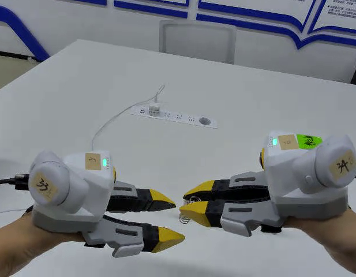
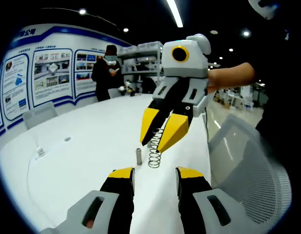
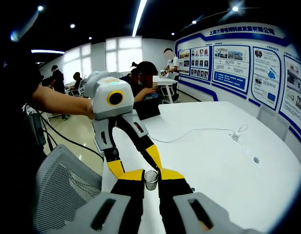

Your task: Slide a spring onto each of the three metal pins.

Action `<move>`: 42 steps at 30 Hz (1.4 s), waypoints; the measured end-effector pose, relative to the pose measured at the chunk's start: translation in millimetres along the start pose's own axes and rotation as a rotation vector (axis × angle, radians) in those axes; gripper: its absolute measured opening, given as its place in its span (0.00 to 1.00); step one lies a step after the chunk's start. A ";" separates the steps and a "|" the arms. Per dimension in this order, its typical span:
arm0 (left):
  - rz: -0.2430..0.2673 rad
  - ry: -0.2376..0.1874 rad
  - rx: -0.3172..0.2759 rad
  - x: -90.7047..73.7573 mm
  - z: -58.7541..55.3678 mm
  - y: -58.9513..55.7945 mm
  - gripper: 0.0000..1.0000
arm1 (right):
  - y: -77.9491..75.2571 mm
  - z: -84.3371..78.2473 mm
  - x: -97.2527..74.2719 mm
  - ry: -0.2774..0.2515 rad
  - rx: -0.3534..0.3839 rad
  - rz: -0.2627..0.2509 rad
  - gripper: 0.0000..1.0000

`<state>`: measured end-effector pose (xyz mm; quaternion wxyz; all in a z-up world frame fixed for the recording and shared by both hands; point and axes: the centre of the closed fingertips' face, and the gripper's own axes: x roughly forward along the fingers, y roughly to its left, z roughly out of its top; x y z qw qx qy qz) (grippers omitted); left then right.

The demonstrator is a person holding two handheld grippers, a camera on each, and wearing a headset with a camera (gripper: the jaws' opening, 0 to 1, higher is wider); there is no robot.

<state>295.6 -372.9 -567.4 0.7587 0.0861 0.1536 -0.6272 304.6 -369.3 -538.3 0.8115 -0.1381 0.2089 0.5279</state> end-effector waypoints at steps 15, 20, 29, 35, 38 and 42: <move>0.098 0.002 -0.084 -18.8 -9.4 25.0 0.63 | -31.0 -10.3 3.7 0.045 0.008 -0.035 0.11; 0.128 0.020 -0.107 -22.4 -16.3 33.1 0.70 | -47.0 -11.8 9.6 0.063 0.008 -0.063 0.11; 0.157 0.029 -0.128 -28.4 -23.3 40.9 0.82 | -70.1 -18.0 13.6 0.075 0.030 -0.092 0.11; 0.183 0.047 -0.160 -32.2 -31.6 47.1 0.92 | -82.2 -26.0 22.3 0.085 0.068 -0.104 0.11; 0.182 0.054 -0.166 -31.0 -33.8 45.5 0.95 | -84.8 -31.3 30.0 0.095 0.074 -0.103 0.11; 0.179 0.060 -0.171 -29.7 -36.6 44.2 0.98 | -87.9 -36.5 38.1 0.103 0.091 -0.106 0.11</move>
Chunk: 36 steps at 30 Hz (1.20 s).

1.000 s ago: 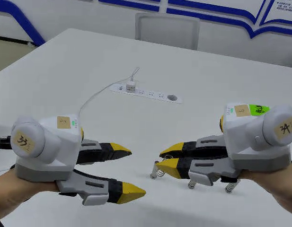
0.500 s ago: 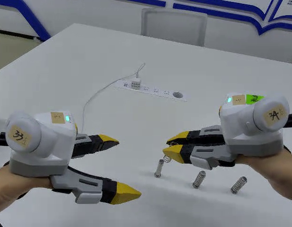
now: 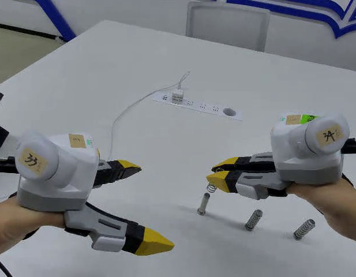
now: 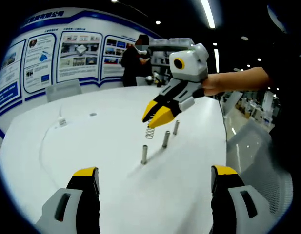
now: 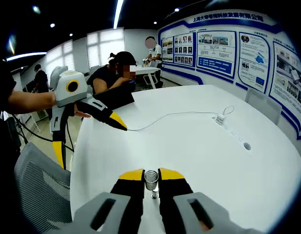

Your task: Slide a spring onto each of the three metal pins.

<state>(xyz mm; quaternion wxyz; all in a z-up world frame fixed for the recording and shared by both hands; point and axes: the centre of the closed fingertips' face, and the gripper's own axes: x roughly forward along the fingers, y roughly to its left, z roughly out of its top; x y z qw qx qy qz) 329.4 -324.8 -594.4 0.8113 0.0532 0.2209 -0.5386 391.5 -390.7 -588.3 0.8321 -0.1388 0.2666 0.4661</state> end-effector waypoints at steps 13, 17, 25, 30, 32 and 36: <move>0.021 0.017 -0.025 -0.6 -6.9 4.2 1.00 | -9.8 -14.7 11.0 0.037 0.050 -0.023 0.11; 0.029 0.020 -0.030 -0.3 -8.4 5.4 1.00 | -7.8 -18.9 14.2 0.049 0.049 -0.016 0.11; 0.031 0.026 -0.038 -0.1 -12.1 4.9 1.00 | -5.1 -29.6 21.6 0.081 0.043 -0.011 0.11; 0.030 0.036 -0.037 -0.7 -14.9 4.8 1.00 | -4.4 -38.7 27.2 0.101 0.039 -0.015 0.11; 0.031 0.037 -0.037 -1.0 -15.4 4.9 1.00 | -4.5 -41.8 29.0 0.107 0.039 -0.016 0.11; 0.032 0.043 -0.041 -1.3 -17.4 4.9 1.00 | -2.6 -47.4 32.6 0.122 0.036 -0.017 0.12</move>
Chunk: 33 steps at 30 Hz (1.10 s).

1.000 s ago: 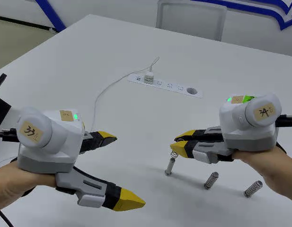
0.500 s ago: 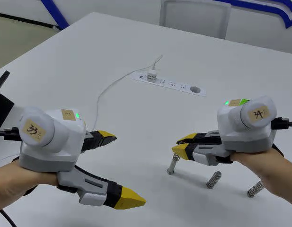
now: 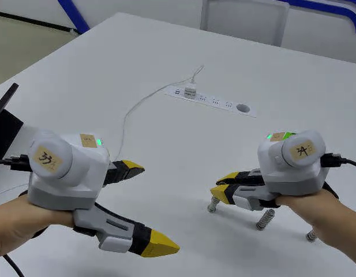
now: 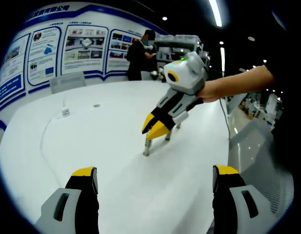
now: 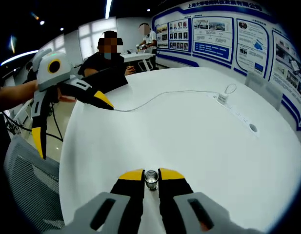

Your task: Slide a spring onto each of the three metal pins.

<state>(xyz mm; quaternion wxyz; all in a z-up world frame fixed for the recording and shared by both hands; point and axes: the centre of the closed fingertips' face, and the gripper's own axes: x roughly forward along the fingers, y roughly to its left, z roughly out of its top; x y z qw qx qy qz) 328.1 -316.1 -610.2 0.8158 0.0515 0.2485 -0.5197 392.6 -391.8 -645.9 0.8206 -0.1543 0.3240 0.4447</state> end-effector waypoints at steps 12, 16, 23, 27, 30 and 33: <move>-0.001 0.016 0.003 0.4 -3.9 -1.6 1.00 | 5.1 -13.9 10.4 0.053 -0.038 0.009 0.12; -0.001 0.016 0.002 0.3 -3.8 -1.9 1.00 | 7.5 -17.9 11.7 0.068 -0.054 0.013 0.12; -0.004 0.027 0.004 1.0 -5.8 -3.7 1.00 | 5.8 -20.6 12.8 0.081 -0.066 0.007 0.12; -0.008 0.026 0.007 1.9 -4.5 -4.9 1.00 | 5.5 -20.8 12.9 0.082 -0.060 0.007 0.12; -0.006 0.027 0.010 2.2 -3.8 -4.3 1.00 | 5.7 -21.1 12.7 0.083 -0.059 0.009 0.12; -0.008 0.027 0.011 2.6 -2.9 -5.0 1.00 | 5.8 -21.6 11.9 0.085 -0.060 0.009 0.13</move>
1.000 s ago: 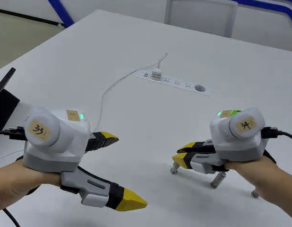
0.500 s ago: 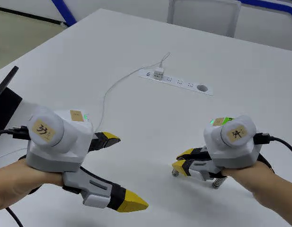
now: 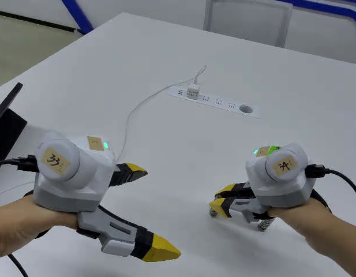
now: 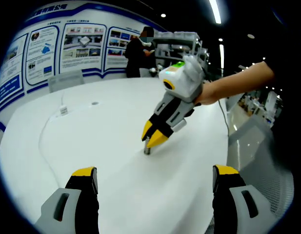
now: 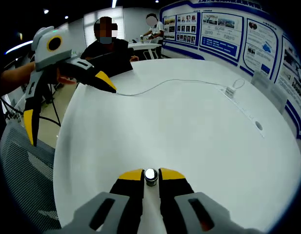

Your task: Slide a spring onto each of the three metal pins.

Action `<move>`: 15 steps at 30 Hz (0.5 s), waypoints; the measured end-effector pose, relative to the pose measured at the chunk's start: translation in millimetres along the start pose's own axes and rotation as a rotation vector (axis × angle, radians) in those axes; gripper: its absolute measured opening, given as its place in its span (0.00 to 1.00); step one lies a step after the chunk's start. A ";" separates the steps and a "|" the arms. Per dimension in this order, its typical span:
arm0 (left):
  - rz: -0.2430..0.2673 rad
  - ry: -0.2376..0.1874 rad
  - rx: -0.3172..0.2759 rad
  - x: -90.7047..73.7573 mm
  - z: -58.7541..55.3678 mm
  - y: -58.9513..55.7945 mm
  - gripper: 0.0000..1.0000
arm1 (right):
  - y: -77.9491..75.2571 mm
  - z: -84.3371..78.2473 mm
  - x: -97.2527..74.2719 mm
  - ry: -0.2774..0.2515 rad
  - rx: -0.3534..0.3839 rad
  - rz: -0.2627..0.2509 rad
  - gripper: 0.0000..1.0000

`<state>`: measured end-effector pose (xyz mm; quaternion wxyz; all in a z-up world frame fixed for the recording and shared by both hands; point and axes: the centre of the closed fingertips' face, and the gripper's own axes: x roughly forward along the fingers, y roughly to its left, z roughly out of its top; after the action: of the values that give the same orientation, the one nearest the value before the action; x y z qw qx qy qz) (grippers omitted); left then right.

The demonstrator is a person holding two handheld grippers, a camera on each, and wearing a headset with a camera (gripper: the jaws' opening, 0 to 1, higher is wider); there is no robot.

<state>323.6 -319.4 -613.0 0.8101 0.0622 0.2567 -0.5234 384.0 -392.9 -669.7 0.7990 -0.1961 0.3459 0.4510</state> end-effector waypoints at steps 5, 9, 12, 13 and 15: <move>-0.004 -0.011 0.001 -0.2 4.7 -1.5 1.00 | -1.5 2.5 -5.0 -0.013 0.004 -0.012 0.16; -0.013 -0.030 0.004 -0.7 12.0 -3.8 1.00 | -2.0 5.1 -9.5 -0.032 0.009 -0.025 0.18; -0.008 -0.034 0.011 -0.6 16.1 -3.9 1.00 | -2.7 7.5 -14.1 -0.052 0.001 -0.042 0.20; -0.007 -0.029 0.018 -0.4 16.6 -4.2 1.00 | -2.4 10.2 -16.9 -0.069 0.000 -0.044 0.20; -0.009 -0.029 0.024 -0.4 17.8 -4.9 1.00 | -2.3 13.5 -22.7 -0.083 0.011 -0.049 0.20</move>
<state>325.5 -327.8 -596.7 0.8105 0.0634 0.2390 -0.5310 383.0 -398.9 -643.9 0.8246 -0.1811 0.3100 0.4372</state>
